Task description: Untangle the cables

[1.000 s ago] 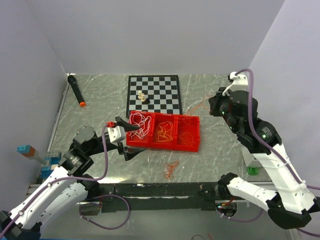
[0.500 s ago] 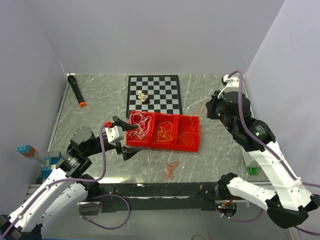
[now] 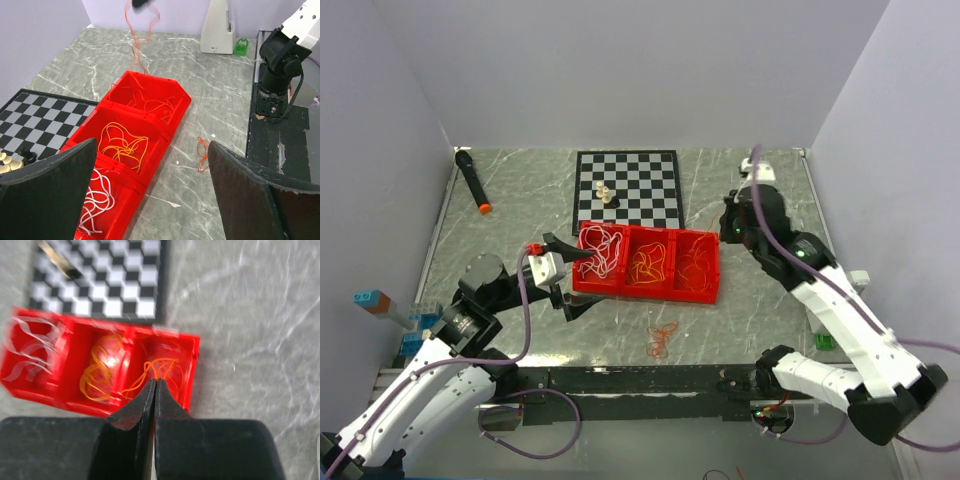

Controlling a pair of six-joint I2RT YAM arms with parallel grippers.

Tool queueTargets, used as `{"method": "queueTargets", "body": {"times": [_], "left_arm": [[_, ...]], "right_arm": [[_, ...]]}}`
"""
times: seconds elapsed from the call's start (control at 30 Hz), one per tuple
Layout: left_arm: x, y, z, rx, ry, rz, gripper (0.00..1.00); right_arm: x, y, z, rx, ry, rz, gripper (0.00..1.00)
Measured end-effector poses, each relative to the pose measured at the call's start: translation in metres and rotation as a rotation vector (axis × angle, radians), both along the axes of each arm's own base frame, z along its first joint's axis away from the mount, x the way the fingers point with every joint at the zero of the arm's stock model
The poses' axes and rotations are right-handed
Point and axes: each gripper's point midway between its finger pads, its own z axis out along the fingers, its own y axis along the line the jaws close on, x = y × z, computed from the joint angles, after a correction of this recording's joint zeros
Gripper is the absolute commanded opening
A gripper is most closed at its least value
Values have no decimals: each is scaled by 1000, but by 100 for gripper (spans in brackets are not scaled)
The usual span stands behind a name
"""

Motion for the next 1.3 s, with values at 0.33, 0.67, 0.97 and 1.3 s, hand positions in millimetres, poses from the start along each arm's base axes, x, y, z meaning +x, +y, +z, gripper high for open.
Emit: {"method": "queueTargets", "body": {"times": [0.33,0.67,0.97,1.3], "left_arm": [[0,1,1,-2,-4,5,97],[2,3,1,-4,0,13,97],[3,3,10,-9,-15,14,97],[4,2,9,-5,-8,14,97]], "right_arm": [[6,8,-117,-97,280,-27,0],[26,31,-179,-96,408,-31,0],[29,28,-220,-138,502,-96,28],[29,30,-167,-61,381,-90,66]]}}
